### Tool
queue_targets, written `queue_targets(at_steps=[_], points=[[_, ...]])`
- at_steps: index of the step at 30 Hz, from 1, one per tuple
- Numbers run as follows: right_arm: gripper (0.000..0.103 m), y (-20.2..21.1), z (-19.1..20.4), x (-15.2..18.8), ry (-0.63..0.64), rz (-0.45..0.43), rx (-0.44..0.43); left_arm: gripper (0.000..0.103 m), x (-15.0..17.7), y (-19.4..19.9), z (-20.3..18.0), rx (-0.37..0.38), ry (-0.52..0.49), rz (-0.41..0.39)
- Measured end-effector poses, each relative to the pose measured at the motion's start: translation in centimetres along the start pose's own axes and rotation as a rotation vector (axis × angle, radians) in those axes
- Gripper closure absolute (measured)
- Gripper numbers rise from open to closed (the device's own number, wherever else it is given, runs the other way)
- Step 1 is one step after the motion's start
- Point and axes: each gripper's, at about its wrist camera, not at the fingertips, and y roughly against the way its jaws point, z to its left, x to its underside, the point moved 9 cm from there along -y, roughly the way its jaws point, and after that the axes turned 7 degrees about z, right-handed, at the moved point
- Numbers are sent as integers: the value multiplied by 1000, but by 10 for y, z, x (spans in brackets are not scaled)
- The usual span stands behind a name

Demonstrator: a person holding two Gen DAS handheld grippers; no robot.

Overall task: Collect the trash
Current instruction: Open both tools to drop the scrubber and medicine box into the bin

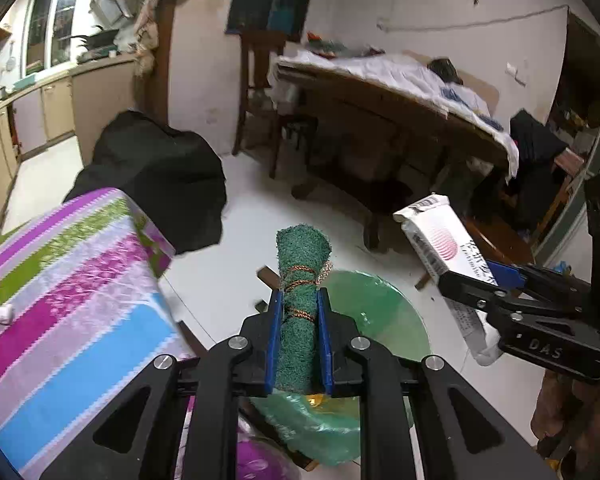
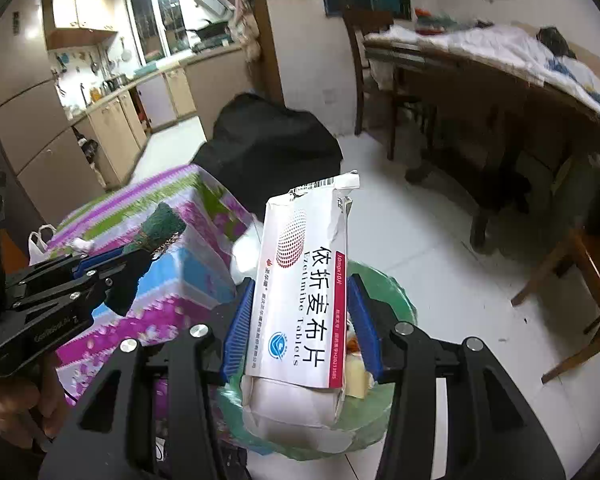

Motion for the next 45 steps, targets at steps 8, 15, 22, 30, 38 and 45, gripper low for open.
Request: queue_targets(at_steps=[8, 15, 22, 30, 38, 45], points=[[58, -38, -25, 16, -44, 86, -11, 85, 11, -69, -12, 14, -13, 104], [58, -48, -41, 20, -63, 105, -8, 86, 29, -111, -4, 3, -15, 161], [58, -63, -48, 24, -70, 129, -11, 86, 38, -132, 1, 0, -16, 184], [58, -73, -53, 30, -75, 148, -17, 86, 39, -139, -3, 1, -20, 191], [57, -83, -58, 37, -83, 168, -22, 85, 41, -148, -7, -2, -27, 196], [53, -84, -63, 35, -97, 152, -23, 51, 39, -152, -5, -25, -35, 191]])
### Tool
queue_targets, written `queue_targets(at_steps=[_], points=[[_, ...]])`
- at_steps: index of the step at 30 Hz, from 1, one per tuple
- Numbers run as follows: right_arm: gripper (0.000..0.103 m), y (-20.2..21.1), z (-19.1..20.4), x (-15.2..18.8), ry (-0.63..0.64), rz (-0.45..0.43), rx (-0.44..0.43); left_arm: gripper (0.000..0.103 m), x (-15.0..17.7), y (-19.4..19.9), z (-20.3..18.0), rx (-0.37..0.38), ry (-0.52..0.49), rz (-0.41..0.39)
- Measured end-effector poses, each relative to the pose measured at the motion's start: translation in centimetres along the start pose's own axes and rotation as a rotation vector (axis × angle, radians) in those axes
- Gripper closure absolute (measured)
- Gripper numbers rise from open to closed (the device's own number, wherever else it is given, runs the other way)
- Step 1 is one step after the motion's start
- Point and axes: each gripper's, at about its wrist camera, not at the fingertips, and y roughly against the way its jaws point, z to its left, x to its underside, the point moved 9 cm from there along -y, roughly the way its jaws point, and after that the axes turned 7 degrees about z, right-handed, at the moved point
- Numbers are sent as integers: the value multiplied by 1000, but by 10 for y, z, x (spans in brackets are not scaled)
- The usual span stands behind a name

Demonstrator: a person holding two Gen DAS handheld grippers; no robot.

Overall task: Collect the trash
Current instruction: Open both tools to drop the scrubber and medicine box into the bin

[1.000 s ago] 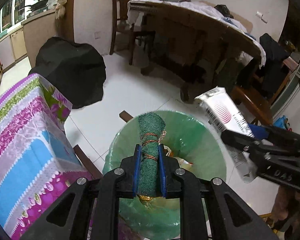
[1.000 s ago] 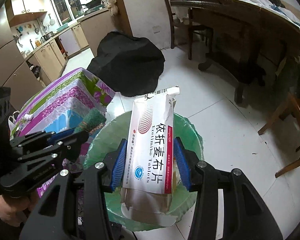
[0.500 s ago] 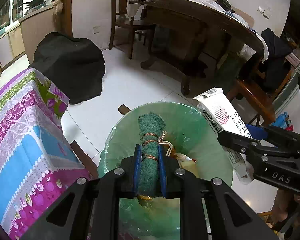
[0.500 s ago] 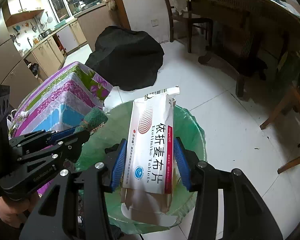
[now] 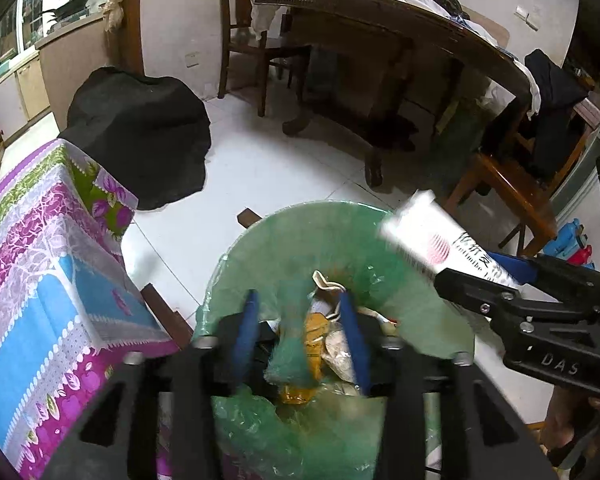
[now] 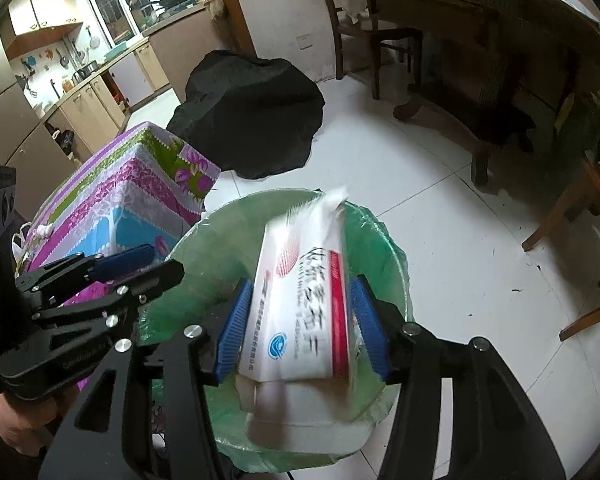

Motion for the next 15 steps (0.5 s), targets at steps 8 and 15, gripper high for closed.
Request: queue_targets(at_steps=[8, 15], points=[[53, 3, -11, -1, -20, -16, 5, 42, -1, -1, 5, -23, 7, -7], [53, 18, -19, -6, -52, -81, 18, 38, 1, 0, 8, -30, 11, -7]])
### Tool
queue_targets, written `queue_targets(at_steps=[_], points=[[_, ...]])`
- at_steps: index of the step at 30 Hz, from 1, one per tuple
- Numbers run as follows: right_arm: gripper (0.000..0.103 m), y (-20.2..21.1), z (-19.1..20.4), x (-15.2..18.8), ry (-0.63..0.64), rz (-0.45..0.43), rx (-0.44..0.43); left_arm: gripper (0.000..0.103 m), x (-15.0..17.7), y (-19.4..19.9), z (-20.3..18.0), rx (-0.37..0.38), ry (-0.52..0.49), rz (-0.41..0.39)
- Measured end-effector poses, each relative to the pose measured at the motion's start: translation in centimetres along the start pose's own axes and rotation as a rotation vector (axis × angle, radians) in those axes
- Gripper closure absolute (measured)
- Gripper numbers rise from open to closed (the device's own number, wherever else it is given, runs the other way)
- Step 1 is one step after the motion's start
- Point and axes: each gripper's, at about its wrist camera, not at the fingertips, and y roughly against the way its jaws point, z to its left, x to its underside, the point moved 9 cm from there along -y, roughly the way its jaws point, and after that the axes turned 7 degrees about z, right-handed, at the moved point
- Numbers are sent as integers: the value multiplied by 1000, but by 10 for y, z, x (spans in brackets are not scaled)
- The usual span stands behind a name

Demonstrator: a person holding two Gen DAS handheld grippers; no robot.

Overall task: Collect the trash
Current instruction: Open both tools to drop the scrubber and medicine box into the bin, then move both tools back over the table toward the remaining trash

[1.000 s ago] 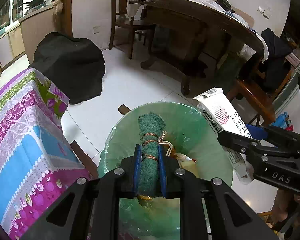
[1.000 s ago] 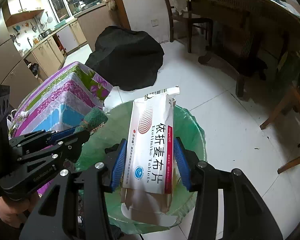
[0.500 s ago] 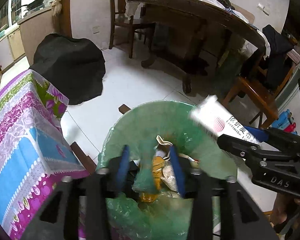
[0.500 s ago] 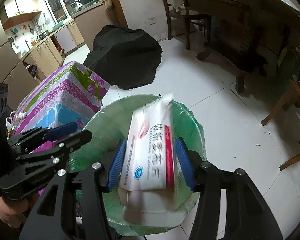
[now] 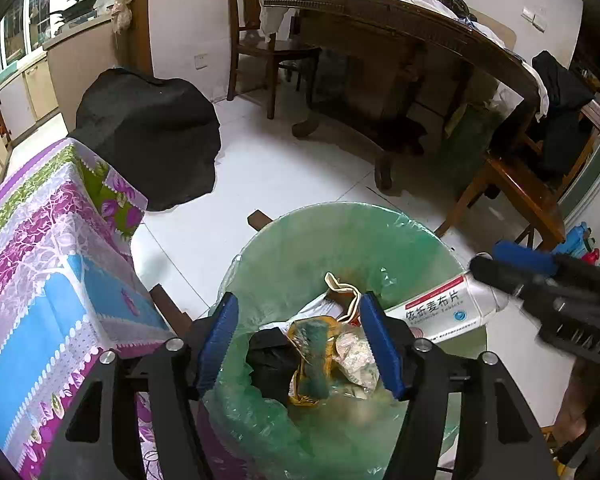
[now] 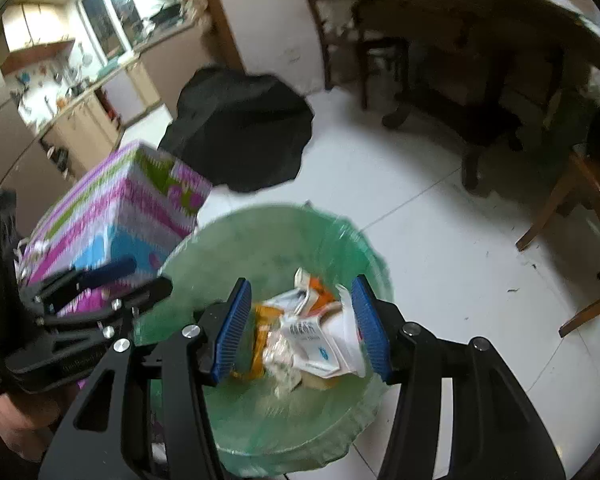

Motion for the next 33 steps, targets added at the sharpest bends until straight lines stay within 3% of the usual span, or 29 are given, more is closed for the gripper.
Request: queue_targets(at_steps=[6, 15, 22, 27, 33], points=[[53, 23, 0, -14, 5, -75, 20, 36, 0, 3, 3, -3, 9, -4], [52, 26, 14, -8, 27, -67, 17, 35, 2, 15, 4, -6, 7, -13], [46, 42, 35, -8, 53, -100, 15, 34, 8, 46, 20, -11, 18, -43], [35, 50, 67, -5, 90, -122, -24, 28, 21, 87, 60, -47, 46, -91], [22, 57, 129, -2, 166, -159, -111, 23, 51, 130, 144, -122, 129, -121]])
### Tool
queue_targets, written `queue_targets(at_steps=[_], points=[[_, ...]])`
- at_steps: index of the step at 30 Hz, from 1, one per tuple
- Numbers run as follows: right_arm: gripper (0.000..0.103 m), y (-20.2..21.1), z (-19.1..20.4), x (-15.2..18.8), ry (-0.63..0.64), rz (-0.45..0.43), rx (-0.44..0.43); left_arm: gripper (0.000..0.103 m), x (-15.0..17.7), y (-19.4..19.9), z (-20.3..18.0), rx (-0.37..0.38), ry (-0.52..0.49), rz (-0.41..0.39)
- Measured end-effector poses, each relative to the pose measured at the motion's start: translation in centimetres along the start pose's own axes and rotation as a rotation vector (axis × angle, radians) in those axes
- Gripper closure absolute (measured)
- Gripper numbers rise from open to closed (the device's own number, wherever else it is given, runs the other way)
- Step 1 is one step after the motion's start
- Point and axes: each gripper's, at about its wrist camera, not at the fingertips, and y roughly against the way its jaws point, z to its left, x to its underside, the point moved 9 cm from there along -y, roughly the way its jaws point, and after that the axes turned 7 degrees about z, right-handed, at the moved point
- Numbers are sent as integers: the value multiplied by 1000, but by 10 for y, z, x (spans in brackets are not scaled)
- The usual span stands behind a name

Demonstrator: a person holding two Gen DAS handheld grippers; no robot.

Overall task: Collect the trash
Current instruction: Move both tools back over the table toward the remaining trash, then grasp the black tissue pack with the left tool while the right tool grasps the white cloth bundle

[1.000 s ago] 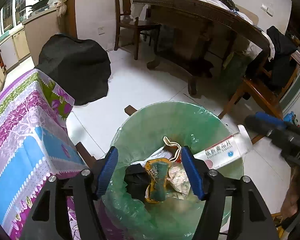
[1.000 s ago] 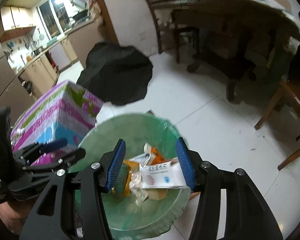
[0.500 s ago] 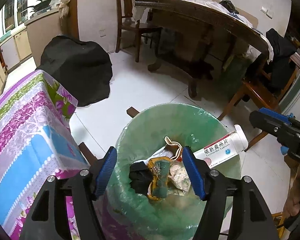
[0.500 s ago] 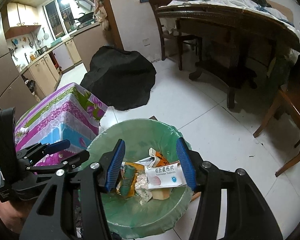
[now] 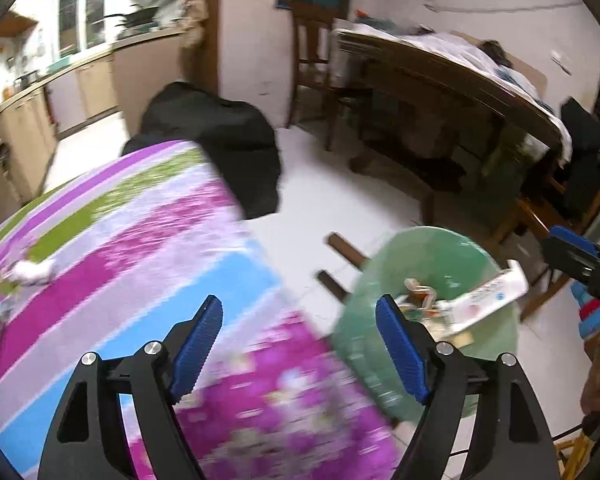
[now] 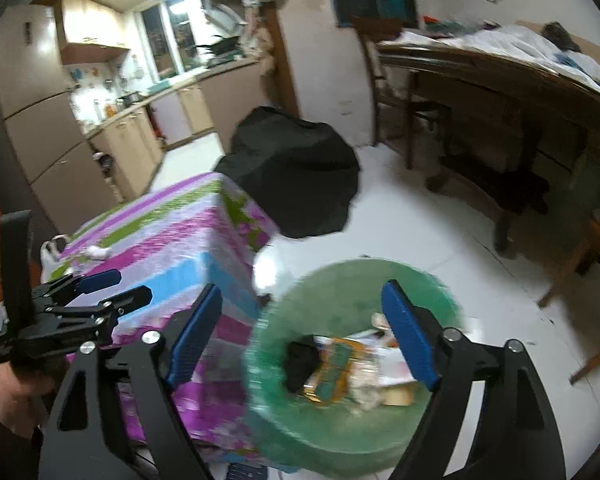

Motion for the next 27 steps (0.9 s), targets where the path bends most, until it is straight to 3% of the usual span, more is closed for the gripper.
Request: queue_targets(at_steps=[8, 17, 20, 27], points=[[15, -31, 106, 5, 148, 42, -143, 21, 32, 45, 160, -143, 146, -11], [15, -74, 229, 10, 301, 102, -277, 20, 79, 99, 342, -307, 314, -10], [15, -88, 265, 9, 347, 116, -301, 19, 91, 116, 381, -335, 344, -14], [15, -117, 336, 8, 458, 146, -343, 17, 106, 122, 408, -334, 313, 6]])
